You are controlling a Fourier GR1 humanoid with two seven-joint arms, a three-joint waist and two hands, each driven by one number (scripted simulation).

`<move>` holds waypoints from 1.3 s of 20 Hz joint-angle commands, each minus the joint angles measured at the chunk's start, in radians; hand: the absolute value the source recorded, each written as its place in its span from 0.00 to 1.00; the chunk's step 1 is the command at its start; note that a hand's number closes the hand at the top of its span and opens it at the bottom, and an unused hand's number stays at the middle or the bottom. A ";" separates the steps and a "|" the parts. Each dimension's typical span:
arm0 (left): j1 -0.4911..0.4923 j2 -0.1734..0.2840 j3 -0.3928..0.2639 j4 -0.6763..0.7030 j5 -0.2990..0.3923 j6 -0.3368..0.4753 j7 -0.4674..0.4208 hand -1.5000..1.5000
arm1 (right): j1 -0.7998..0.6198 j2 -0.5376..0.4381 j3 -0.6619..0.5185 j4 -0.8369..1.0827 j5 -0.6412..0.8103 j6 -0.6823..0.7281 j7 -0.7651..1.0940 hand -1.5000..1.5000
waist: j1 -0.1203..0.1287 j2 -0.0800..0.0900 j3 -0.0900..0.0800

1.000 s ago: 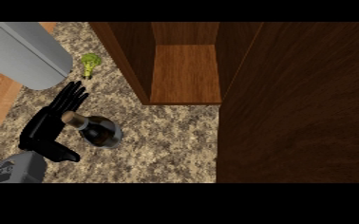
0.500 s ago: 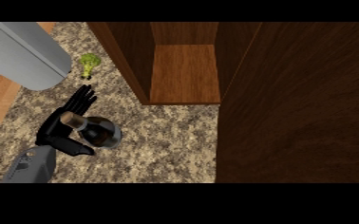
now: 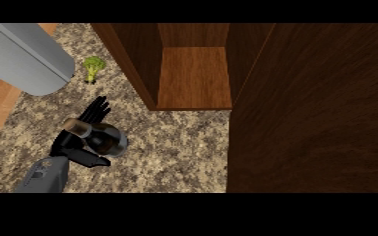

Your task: Pick up the wine, place it into the cabinet and close the cabinet

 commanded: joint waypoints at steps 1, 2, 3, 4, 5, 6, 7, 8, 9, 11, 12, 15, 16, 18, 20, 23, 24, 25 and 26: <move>-0.045 0.032 0.007 0.134 -0.022 -0.075 -0.154 0.00 | 0.074 0.031 0.058 -0.088 0.039 0.001 0.004 0.00 | -0.011 0.002 -0.001; -0.031 0.005 -0.007 0.133 -0.023 -0.076 -0.136 0.00 | -0.011 0.014 0.022 -0.049 0.014 -0.039 0.043 0.00 | -0.002 0.001 -0.001; -0.020 0.027 0.005 0.143 -0.016 -0.087 -0.192 0.00 | 0.013 0.004 -0.001 0.028 0.020 0.027 -0.052 0.00 | -0.005 0.004 -0.001; -0.017 0.025 -0.006 0.139 -0.016 -0.108 -0.163 0.00 | -0.022 0.033 0.080 -0.042 0.085 -0.047 0.040 0.00 | 0.000 0.002 -0.001; -0.020 -0.010 -0.004 0.164 -0.016 -0.074 -0.185 0.00 | -0.026 0.008 0.015 -0.007 0.014 -0.022 0.019 0.00 | -0.004 0.003 -0.001; -0.081 -0.033 0.006 0.164 0.002 -0.063 -0.128 0.00 | 0.024 -0.001 -0.002 -0.002 0.002 0.018 -0.022 0.00 | -0.010 0.003 -0.001; -0.073 -0.027 0.014 0.179 0.017 -0.094 -0.123 0.00 | 0.018 0.023 0.035 -0.022 0.043 -0.006 -0.016 0.00 | -0.007 0.003 -0.001; -0.076 0.012 0.021 0.131 0.043 -0.158 -0.077 0.00 | -0.032 -0.011 -0.007 0.000 0.009 -0.011 0.018 0.00 | 0.005 -0.001 0.000; -0.033 0.043 0.015 0.178 0.031 -0.210 -0.150 0.00 | 0.017 0.011 -0.006 0.018 0.025 0.014 -0.051 0.00 | -0.006 0.004 -0.001; -0.054 -0.033 0.002 0.174 0.025 -0.144 -0.136 0.00 | -0.048 0.011 0.016 -0.006 0.025 -0.040 0.034 0.00 | 0.000 0.002 -0.001; -0.089 -0.044 0.010 0.212 0.027 -0.131 -0.144 0.00 | -0.068 0.010 0.023 0.022 0.038 -0.026 0.007 0.00 | -0.011 0.008 -0.003; -0.015 -0.017 -0.013 0.205 0.009 -0.171 -0.215 0.00 | 0.009 0.037 0.070 -0.007 0.084 -0.017 -0.009 0.00 | -0.005 0.004 -0.002; -0.067 -0.032 0.000 0.218 0.021 -0.141 -0.174 0.00 | 0.027 0.028 0.027 0.016 0.044 0.012 -0.056 0.00 | -0.009 0.003 -0.001; -0.062 -0.024 -0.011 0.239 0.009 -0.154 -0.192 0.00 | 0.036 0.021 0.015 -0.032 0.027 -0.004 -0.020 0.00 | -0.015 0.004 -0.002; -0.051 -0.016 -0.011 0.230 0.016 -0.182 -0.213 1.00 | -0.001 0.013 -0.003 0.035 0.027 0.010 -0.047 0.00 | -0.007 0.006 -0.002; -0.069 -0.033 -0.026 0.254 -0.002 -0.147 -0.206 1.00 | 0.023 0.015 0.022 0.021 0.043 0.024 -0.048 0.00 | -0.011 0.005 -0.002; -0.061 -0.022 -0.027 0.246 0.004 -0.179 -0.216 1.00 | 0.001 -0.013 -0.042 0.059 -0.008 0.044 -0.071 0.00 | -0.011 0.007 -0.002; -0.090 -0.024 -0.009 0.250 0.025 -0.182 -0.189 1.00 | 0.015 -0.001 -0.014 0.067 0.015 0.056 -0.089 0.00 | -0.011 0.006 -0.002; -0.024 -0.035 -0.045 0.238 -0.010 -0.181 -0.258 1.00 | 0.009 0.006 0.003 0.016 0.024 0.014 -0.027 0.00 | -0.009 0.005 -0.003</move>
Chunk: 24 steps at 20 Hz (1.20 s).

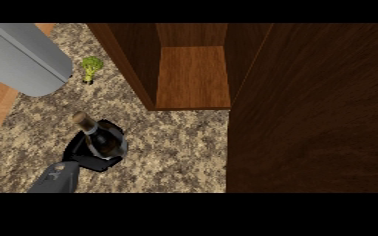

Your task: Pick up the wine, place it into the cabinet and close the cabinet

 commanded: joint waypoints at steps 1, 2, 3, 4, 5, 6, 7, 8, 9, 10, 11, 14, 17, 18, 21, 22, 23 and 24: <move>-0.021 -0.032 -0.012 0.022 -0.005 -0.114 -0.086 1.00 | -0.004 0.028 0.045 0.034 0.078 -0.011 -0.023 0.00 | 0.003 0.000 0.000; 0.000 0.029 -0.020 0.019 -0.017 -0.163 -0.125 1.00 | 0.025 0.019 0.023 -0.009 0.015 0.001 -0.012 0.00 | -0.002 0.000 -0.001; -0.009 0.001 -0.020 0.031 -0.015 -0.152 -0.123 1.00 | -0.010 0.019 0.032 0.001 0.033 -0.010 -0.003 0.00 | -0.005 0.003 -0.002; 0.014 0.026 -0.030 0.002 -0.018 -0.183 -0.131 1.00 | 0.048 0.019 0.024 0.012 0.031 0.019 -0.039 0.00 | 0.003 -0.002 0.000; -0.011 -0.006 -0.024 0.012 -0.009 -0.156 -0.112 1.00 | -0.021 -0.007 -0.007 0.013 -0.010 0.002 0.009 0.00 | 0.003 0.000 0.000; 0.043 0.007 -0.051 -0.019 -0.035 -0.141 -0.159 1.00 | 0.000 -0.021 -0.016 -0.052 -0.043 -0.008 0.062 0.00 | 0.007 -0.005 0.000; 0.013 0.020 -0.041 0.021 -0.032 -0.149 -0.154 1.00 | -0.043 -0.007 0.002 -0.038 -0.008 -0.035 0.063 0.00 | -0.001 0.001 -0.002; 0.092 -0.026 -0.034 -0.003 -0.022 -0.072 -0.214 1.00 | -0.015 -0.020 -0.028 -0.030 -0.033 -0.019 0.059 0.00 | 0.008 -0.002 0.000; 0.095 -0.035 -0.006 -0.004 0.007 -0.029 -0.196 1.00 | -0.011 0.011 0.029 -0.015 0.041 -0.020 0.026 0.00 | 0.015 -0.004 0.000; 0.123 -0.059 0.017 -0.024 0.033 0.049 -0.182 1.00 | -0.035 0.009 0.012 -0.022 0.033 -0.044 0.047 0.00 | 0.024 -0.007 0.001; 0.139 -0.083 0.049 -0.036 0.071 0.089 -0.169 1.00 | -0.017 -0.012 -0.016 -0.016 0.019 -0.028 0.050 0.00 | 0.028 -0.009 0.002; 0.308 -0.133 0.060 -0.093 0.091 0.161 -0.280 1.00 | 0.018 -0.009 -0.035 0.011 0.016 -0.007 0.006 0.00 | 0.050 -0.014 0.004; 0.323 -0.166 0.074 -0.181 0.130 0.203 -0.246 1.00 | -0.004 -0.005 -0.026 -0.009 0.018 -0.023 0.027 0.00 | 0.037 -0.012 0.004; 0.317 -0.163 0.076 -0.176 0.146 0.148 -0.227 1.00 | -0.014 0.004 -0.022 0.006 0.020 -0.028 0.019 0.00 | 0.033 -0.010 0.003; 0.374 -0.181 0.043 -0.289 0.147 0.126 -0.257 1.00 | -0.049 -0.012 -0.025 -0.019 0.003 -0.046 0.070 0.00 | 0.037 -0.011 0.003; 0.406 -0.203 0.028 -0.339 0.155 0.127 -0.228 1.00 | -0.013 -0.022 -0.044 0.000 -0.014 -0.019 0.051 0.00 | 0.039 -0.013 0.004; 0.411 -0.183 0.030 -0.371 0.176 0.090 -0.193 1.00 | 0.014 -0.007 -0.029 0.016 0.010 0.006 -0.004 0.00 | 0.036 -0.013 0.005; 0.406 -0.202 0.011 -0.411 0.180 0.090 -0.165 1.00 | -0.015 0.006 -0.016 0.019 0.034 -0.025 0.015 0.00 | 0.037 -0.012 0.004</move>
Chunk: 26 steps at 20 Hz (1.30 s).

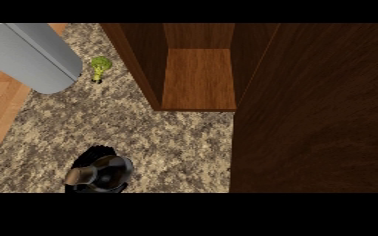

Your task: Pick up the wine, place it into the cabinet and close the cabinet

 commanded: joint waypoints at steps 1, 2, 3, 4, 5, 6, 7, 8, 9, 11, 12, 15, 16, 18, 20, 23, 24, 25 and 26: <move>0.095 -0.069 -0.038 -0.109 0.042 -0.098 0.015 1.00 | -0.028 -0.004 -0.028 0.023 -0.025 -0.006 -0.003 0.00 | 0.000 0.007 -0.010; 0.135 -0.045 -0.037 -0.188 0.068 -0.135 0.026 1.00 | 0.058 0.037 0.046 0.007 0.048 0.019 -0.053 0.00 | 0.003 0.004 -0.009; 0.182 -0.067 -0.057 -0.280 0.070 -0.096 0.045 1.00 | 0.011 0.004 0.000 -0.011 0.014 -0.005 0.004 0.00 | 0.005 0.004 -0.009; 0.181 -0.093 -0.063 -0.329 0.089 -0.070 0.092 1.00 | 0.038 0.006 -0.019 0.027 -0.005 0.038 -0.070 0.00 | -0.001 0.006 -0.009; 0.224 -0.080 -0.087 -0.403 0.084 -0.068 0.132 1.00 | -0.034 0.020 0.044 -0.025 0.019 -0.034 0.046 0.00 | 0.001 0.007 -0.010; 0.225 -0.116 -0.124 -0.462 0.117 -0.034 0.169 1.00 | 0.009 -0.006 -0.012 0.034 -0.007 0.026 -0.026 0.00 | 0.001 0.006 -0.009; 0.272 -0.110 -0.125 -0.544 0.124 -0.062 0.228 1.00 | -0.028 0.017 0.032 0.007 0.035 -0.021 0.016 0.00 | 0.004 0.006 -0.010; 0.300 -0.118 -0.178 -0.612 0.164 -0.015 0.262 1.00 | 0.027 0.026 0.041 0.015 0.045 0.011 -0.028 0.00 | 0.001 0.006 -0.009; 0.314 -0.118 -0.153 -0.661 0.177 -0.023 0.318 1.00 | 0.012 0.010 -0.001 -0.030 -0.018 -0.016 0.031 0.00 | -0.005 0.007 -0.010; 0.391 -0.119 -0.207 -0.807 0.206 0.013 0.379 1.00 | 0.047 0.000 -0.052 0.052 -0.051 0.054 -0.083 0.00 | -0.004 0.007 -0.009; 0.368 -0.119 -0.242 -0.853 0.233 0.060 0.434 1.00 | -0.029 0.011 0.016 0.010 -0.003 -0.011 0.017 0.00 | -0.003 0.008 -0.010; 0.398 -0.119 -0.346 -0.995 0.275 0.184 0.520 1.00 | -0.023 0.015 0.027 0.057 0.031 0.011 -0.025 0.00 | -0.004 0.009 -0.011; 0.446 -0.119 -0.342 -1.031 0.257 0.158 0.508 1.00 | 0.052 0.019 0.011 -0.006 -0.019 0.027 -0.021 0.00 | -0.010 0.008 -0.011; 0.382 -0.120 -0.363 -1.029 0.275 0.229 0.533 1.00 | 0.036 -0.019 -0.070 0.012 -0.098 0.049 -0.024 0.00 | -0.013 0.010 -0.011; 0.353 -0.108 -0.303 -1.177 0.266 0.234 0.657 1.00 | 0.056 0.027 0.013 0.021 0.013 0.038 -0.060 0.00 | -0.011 0.009 -0.010; 0.356 -0.120 -0.446 -1.188 0.242 0.397 0.615 1.00 | 0.061 -0.001 -0.028 -0.039 -0.070 0.037 0.002 0.00 | -0.015 0.009 -0.011; 0.314 -0.120 -0.420 -1.079 0.240 0.361 0.564 1.00 | -0.034 0.001 -0.017 0.081 -0.007 0.029 -0.037 0.00 | -0.011 0.011 -0.011; 0.253 -0.120 -0.406 -1.220 0.266 0.453 0.751 1.00 | -0.004 0.004 -0.019 0.083 -0.011 0.045 -0.057 0.00 | -0.012 0.011 -0.011; 0.262 -0.120 -0.393 -1.173 0.298 0.379 0.733 1.00 | 0.038 0.024 0.006 0.054 -0.004 0.044 -0.051 0.00 | -0.014 0.010 -0.011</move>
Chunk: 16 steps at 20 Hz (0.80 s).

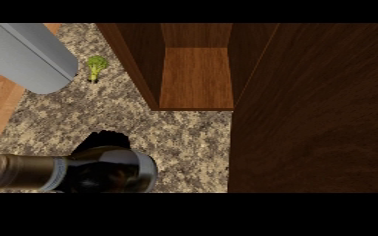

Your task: Pick up the wine, place it into the cabinet and close the cabinet

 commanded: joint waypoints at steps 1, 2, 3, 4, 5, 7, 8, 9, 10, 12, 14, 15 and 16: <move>-0.059 -0.001 -0.077 -0.051 0.028 0.124 0.091 1.00 | -0.008 0.017 0.014 0.050 0.037 0.012 -0.050 0.00 | -0.001 0.001 0.000; -0.212 -0.001 -0.055 0.147 0.002 0.157 -0.014 1.00 | -0.097 0.019 0.030 0.046 0.052 -0.054 0.026 0.00 | -0.005 0.003 -0.001; -0.209 -0.001 -0.132 0.041 -0.007 0.261 0.057 1.00 | -0.062 0.032 0.047 0.015 0.060 -0.051 0.019 0.00 | -0.005 0.001 0.000; -0.314 -0.001 0.009 0.078 0.019 0.205 0.138 1.00 | -0.041 0.015 0.018 -0.010 0.012 -0.033 0.025 0.00 | -0.009 0.002 0.000; -0.211 0.001 -0.005 -0.008 -0.006 0.167 0.125 1.00 | -0.071 0.000 0.000 0.023 0.008 -0.034 0.030 0.00 | -0.001 0.000 0.000; -0.331 -0.001 -0.067 0.081 -0.027 0.281 0.111 1.00 | -0.038 -0.002 -0.015 0.048 -0.004 -0.004 -0.013 0.00 | -0.007 0.001 0.000; -0.383 -0.001 -0.072 0.156 -0.010 0.302 0.076 1.00 | -0.073 0.027 0.055 -0.012 0.057 -0.063 0.050 0.00 | -0.007 0.002 -0.001; -0.419 -0.001 -0.100 0.106 -0.017 0.358 0.127 1.00 | -0.043 -0.020 -0.034 0.057 -0.015 0.010 -0.016 0.00 | -0.009 0.001 0.000; -0.324 -0.001 -0.076 0.131 -0.028 0.256 0.034 1.00 | -0.018 -0.013 -0.020 0.022 -0.014 0.022 -0.021 0.00 | -0.004 0.001 0.000; -0.445 -0.001 -0.060 0.163 -0.057 0.345 0.101 1.00 | -0.042 -0.034 -0.059 0.001 -0.066 0.004 0.027 0.00 | -0.007 0.001 0.000; -0.457 -0.001 -0.142 0.232 -0.084 0.423 0.044 1.00 | 0.009 -0.010 -0.029 0.012 -0.011 0.025 -0.033 0.00 | -0.009 0.001 0.000; -0.481 -0.001 -0.152 0.288 -0.065 0.425 0.001 1.00 | -0.030 -0.002 -0.008 0.042 0.011 0.012 -0.031 0.00 | -0.008 0.001 0.000; -0.469 -0.001 -0.173 0.321 -0.076 0.427 -0.021 1.00 | 0.018 -0.028 -0.052 -0.010 -0.040 0.037 -0.023 0.00 | -0.011 0.001 0.000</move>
